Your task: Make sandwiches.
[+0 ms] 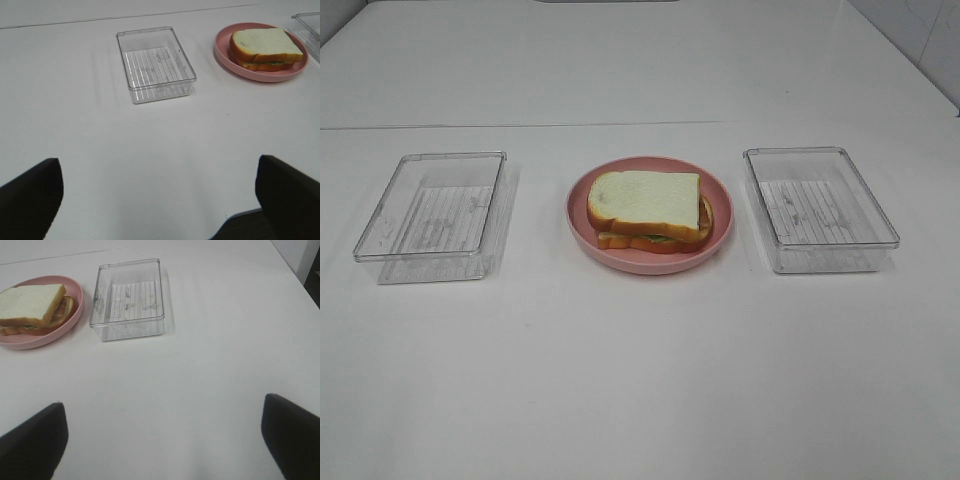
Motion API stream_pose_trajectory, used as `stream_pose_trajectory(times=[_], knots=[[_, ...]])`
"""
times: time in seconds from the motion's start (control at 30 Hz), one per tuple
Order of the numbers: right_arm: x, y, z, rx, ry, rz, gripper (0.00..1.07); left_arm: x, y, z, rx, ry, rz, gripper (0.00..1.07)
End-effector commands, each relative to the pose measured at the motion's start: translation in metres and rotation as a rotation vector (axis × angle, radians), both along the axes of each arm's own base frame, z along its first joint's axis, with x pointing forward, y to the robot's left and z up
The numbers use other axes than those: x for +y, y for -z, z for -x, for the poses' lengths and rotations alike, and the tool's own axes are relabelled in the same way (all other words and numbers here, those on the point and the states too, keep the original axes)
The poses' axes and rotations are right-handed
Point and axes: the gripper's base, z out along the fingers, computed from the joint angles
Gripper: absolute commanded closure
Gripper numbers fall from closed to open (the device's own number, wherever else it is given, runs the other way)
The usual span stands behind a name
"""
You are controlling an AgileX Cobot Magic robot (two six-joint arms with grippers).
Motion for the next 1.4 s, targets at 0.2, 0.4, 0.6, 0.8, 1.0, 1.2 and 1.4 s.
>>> stream_pose_trajectory(times=[0.2,0.4,0.6,0.8,1.0,1.2,1.4], knots=[[0.0002,-0.0003,0.0035,-0.037,0.001,0.000,0.09,-0.0009,0.0060,-0.0004,-0.010,0.021,-0.013,0.06],[0.0002,-0.0003,0.0035,-0.037,0.001,0.000,0.09,-0.0009,0.0059,-0.0006,-0.010,0.021,-0.013,0.06],[0.0002,-0.0003,0.0035,-0.037,0.001,0.000,0.09,-0.0017,0.0059,-0.0006,-0.009,-0.030,-0.012,0.06],[0.0002,-0.0003,0.0032,-0.035,0.001,0.001,0.09,-0.0040,0.0059,-0.0010,-0.011,-0.242,-0.013,0.06],[0.0002,-0.0003,0.0029,-0.033,0.001,0.001,0.09,-0.0041,0.0059,-0.0010,-0.011,-0.252,-0.013,0.06],[0.0002,-0.0003,0.0029,-0.033,0.001,0.001,0.09,-0.0041,0.0059,-0.0010,-0.011,-0.252,-0.013,0.06],[0.0002,-0.0003,0.0029,-0.033,0.001,0.001,0.09,-0.0041,0.0059,-0.0010,-0.011,-0.252,-0.013,0.06]])
